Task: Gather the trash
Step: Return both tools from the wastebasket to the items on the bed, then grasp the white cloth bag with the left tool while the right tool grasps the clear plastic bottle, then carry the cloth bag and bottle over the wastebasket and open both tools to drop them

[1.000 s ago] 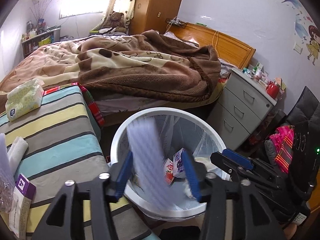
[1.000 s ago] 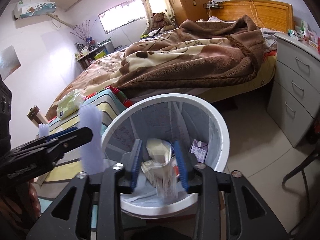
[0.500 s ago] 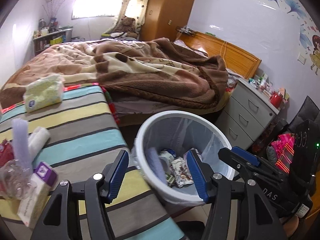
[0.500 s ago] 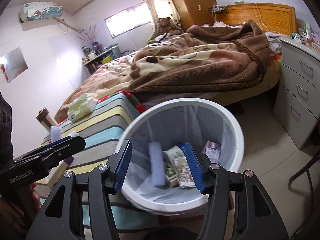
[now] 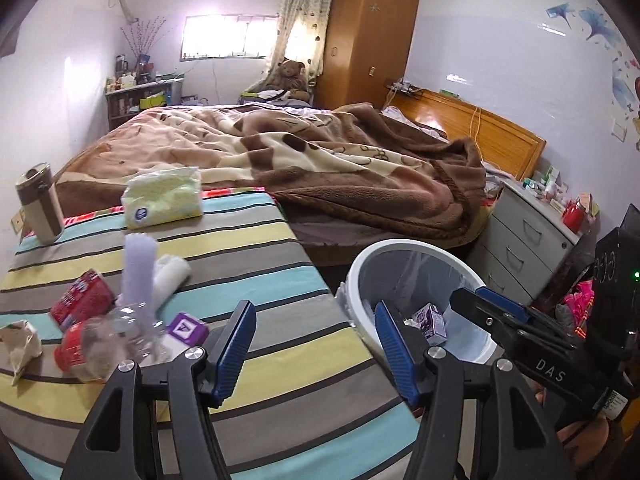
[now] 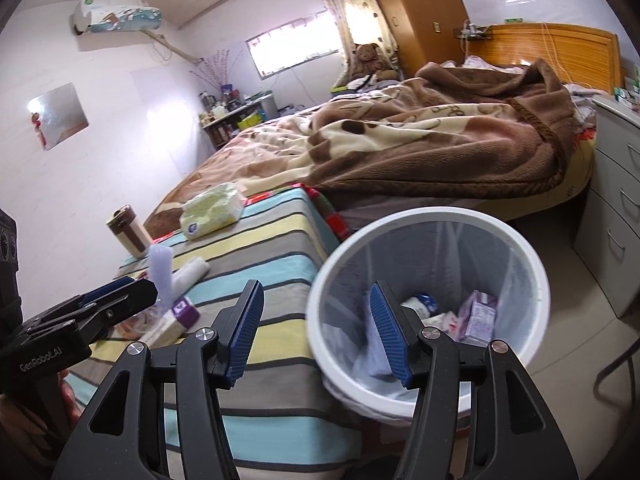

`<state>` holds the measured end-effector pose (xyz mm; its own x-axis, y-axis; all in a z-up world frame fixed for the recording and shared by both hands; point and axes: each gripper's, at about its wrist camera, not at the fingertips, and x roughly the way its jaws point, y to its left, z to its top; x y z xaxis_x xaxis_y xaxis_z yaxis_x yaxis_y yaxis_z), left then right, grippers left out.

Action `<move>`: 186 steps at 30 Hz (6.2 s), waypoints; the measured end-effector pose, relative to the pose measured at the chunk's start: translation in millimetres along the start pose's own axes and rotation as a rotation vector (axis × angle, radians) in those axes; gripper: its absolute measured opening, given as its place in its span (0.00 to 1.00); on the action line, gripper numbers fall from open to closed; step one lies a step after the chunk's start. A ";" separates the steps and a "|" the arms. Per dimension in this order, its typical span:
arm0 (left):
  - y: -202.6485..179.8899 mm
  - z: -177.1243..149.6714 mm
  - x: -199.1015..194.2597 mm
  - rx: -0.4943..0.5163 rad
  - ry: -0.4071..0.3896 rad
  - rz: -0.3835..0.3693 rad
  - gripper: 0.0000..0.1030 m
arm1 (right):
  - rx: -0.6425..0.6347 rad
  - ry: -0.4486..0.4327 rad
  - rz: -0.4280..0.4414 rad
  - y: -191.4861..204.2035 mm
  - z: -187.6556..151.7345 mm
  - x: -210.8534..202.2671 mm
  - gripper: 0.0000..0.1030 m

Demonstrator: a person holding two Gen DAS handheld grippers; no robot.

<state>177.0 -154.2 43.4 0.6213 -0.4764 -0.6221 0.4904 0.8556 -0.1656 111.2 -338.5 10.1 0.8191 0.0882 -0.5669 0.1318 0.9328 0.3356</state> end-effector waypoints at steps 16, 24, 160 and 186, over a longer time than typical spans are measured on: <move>105.7 -18.0 -45.9 -0.099 -0.033 0.151 0.61 | -0.134 0.043 0.135 75.5 -5.2 29.8 0.57; 173.6 -24.5 -60.2 -0.176 -0.031 0.247 0.61 | -0.205 0.086 0.196 114.1 -8.8 47.1 0.57; 87.2 -39.1 -54.4 -0.005 0.009 0.097 0.35 | -0.149 -0.038 0.251 70.9 -30.9 -24.0 0.62; -61.1 0.1 35.7 0.172 0.072 -0.107 0.35 | -0.017 -0.131 -0.052 -34.7 10.0 -27.4 0.62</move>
<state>169.3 -223.5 31.4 0.5177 -0.5422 -0.6618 0.6525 0.7505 -0.1043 89.7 -376.8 21.5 0.8772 -0.0061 -0.4800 0.1678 0.9408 0.2946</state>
